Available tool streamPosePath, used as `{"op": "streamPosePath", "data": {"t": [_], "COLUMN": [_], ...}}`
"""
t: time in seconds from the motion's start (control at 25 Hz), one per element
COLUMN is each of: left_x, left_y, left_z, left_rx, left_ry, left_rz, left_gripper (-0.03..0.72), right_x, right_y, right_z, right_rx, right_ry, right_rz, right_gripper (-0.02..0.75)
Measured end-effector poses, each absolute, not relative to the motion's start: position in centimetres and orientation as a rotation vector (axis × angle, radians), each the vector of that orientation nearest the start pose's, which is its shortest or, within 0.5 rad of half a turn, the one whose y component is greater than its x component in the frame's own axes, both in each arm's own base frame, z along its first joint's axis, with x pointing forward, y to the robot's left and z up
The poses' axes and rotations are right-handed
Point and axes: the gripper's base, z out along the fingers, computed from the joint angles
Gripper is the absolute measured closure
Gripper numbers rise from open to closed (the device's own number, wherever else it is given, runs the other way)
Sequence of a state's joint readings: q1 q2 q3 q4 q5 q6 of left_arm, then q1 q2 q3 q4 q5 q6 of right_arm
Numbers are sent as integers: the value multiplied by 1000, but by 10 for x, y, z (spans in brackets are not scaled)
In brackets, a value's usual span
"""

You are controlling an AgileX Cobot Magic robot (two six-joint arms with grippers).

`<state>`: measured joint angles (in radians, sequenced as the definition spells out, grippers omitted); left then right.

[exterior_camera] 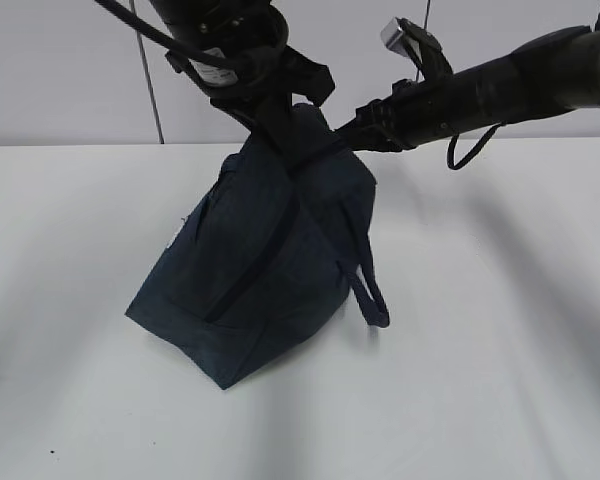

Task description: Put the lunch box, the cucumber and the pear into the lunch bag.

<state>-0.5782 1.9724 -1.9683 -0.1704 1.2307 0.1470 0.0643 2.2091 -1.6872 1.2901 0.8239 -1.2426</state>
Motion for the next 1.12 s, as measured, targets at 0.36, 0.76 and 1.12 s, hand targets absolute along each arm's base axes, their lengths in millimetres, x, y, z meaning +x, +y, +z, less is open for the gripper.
{"op": "streamPosePath", "data": {"t": [0.36, 0.76, 1.12], "left_x": [354, 347, 356], "left_y": [-238, -247, -257], "left_z": [339, 350, 336], "left_rx": [942, 1003, 998], "left_ry": [2552, 2461, 2436], "left_rz": [-451, -634, -703], "left_gripper": [704, 704, 704], "right_x": [484, 482, 488], "right_y": [91, 92, 66], "right_z": [205, 194, 193], "right_rx": [-567, -610, -525], "right_ry": [2095, 2138, 2165], "right_rz": [849, 860, 808], "right_gripper": [732, 732, 601]}}
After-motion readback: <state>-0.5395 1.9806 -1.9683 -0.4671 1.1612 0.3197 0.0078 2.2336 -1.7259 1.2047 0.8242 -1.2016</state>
